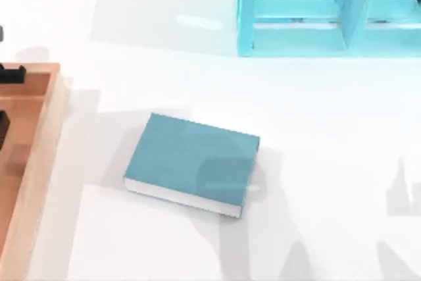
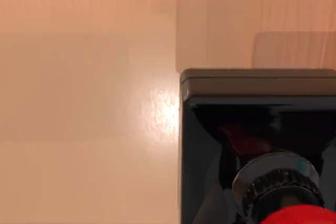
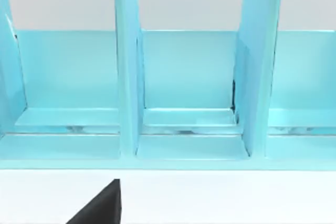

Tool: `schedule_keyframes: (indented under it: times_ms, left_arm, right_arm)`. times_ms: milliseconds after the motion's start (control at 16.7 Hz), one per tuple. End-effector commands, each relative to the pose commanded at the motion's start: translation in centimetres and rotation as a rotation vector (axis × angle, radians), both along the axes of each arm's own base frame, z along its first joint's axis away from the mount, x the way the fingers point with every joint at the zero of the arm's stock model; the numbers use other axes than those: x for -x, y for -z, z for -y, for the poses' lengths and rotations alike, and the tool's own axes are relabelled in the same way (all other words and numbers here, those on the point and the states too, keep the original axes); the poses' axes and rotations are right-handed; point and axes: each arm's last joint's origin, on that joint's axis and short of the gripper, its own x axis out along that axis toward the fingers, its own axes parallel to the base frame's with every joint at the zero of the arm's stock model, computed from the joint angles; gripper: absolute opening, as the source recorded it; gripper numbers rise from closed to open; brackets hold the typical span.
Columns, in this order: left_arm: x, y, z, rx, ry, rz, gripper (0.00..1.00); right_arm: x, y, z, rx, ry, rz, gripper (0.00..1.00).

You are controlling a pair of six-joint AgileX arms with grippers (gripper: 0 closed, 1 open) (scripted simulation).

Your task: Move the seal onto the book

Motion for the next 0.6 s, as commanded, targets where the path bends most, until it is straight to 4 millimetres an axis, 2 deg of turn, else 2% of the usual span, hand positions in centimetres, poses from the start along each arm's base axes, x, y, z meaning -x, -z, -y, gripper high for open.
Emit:
schedule_keyframes:
  times_ms: [240,360,480,600]
  left_arm:
    - [0.6,-5.7,5.9,-0.001,-0.003,-0.012,0.0]
    - [1.5,-8.1,8.1,-0.001,-0.007,-0.005,0.0]
    - [2.1,-9.4,9.2,0.001,-0.008,0.006,0.0]
    - [2.2,-9.6,9.4,0.001,-0.008,0.007,0.0]
  right_arm:
    - [0.0,0.0,0.0,0.0,0.0,0.0,1.0]
    - [0.0,0.0,0.0,0.0,0.0,0.0,1.0]
    - [0.0,0.0,0.0,0.0,0.0,0.0,1.0]
    - [0.0,0.0,0.0,0.0,0.0,0.0,1.0]
